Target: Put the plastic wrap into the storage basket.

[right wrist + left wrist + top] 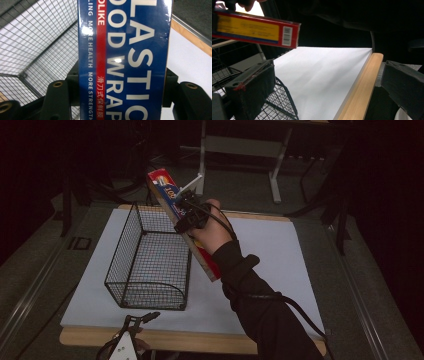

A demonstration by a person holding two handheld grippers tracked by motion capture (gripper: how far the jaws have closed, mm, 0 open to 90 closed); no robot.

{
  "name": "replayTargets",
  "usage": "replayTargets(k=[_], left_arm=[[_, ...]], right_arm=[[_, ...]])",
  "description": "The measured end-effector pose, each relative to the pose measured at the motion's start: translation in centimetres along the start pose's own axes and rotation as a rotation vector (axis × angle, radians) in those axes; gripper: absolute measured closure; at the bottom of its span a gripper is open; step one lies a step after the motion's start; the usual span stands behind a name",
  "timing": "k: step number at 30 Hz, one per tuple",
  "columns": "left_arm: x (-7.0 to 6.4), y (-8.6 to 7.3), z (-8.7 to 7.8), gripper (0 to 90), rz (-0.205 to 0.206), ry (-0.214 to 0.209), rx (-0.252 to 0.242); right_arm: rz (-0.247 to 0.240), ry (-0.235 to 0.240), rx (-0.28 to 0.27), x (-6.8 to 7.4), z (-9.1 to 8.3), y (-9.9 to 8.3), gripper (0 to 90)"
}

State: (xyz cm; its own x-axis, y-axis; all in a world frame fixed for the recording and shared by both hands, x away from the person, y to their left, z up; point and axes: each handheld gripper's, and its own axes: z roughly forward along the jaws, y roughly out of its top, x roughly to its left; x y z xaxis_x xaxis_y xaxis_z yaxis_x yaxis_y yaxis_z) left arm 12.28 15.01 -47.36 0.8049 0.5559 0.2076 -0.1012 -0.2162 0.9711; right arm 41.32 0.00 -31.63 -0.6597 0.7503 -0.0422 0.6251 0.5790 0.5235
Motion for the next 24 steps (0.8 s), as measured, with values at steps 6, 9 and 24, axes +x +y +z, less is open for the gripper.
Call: replayTargets(k=[6, 9, 24], left_arm=[[0.1, 0.0, -0.2, 0.1, -0.007, 0.004, -0.003], [0.1, 0.0, -0.2, 0.1, -0.009, 0.002, -0.001], [0.1, -0.1, -0.4, 0.1, -0.018, 0.000, 0.004]], right_arm=[[-0.005, 0.008, -0.015, 1.3, 0.6, 1.1, 40.2], [-0.008, 0.016, -0.026, 2.0, 0.8, 1.6, 40.2], [-0.040, 0.035, -0.075, 5.9, 2.7, 4.0, 40.2]])
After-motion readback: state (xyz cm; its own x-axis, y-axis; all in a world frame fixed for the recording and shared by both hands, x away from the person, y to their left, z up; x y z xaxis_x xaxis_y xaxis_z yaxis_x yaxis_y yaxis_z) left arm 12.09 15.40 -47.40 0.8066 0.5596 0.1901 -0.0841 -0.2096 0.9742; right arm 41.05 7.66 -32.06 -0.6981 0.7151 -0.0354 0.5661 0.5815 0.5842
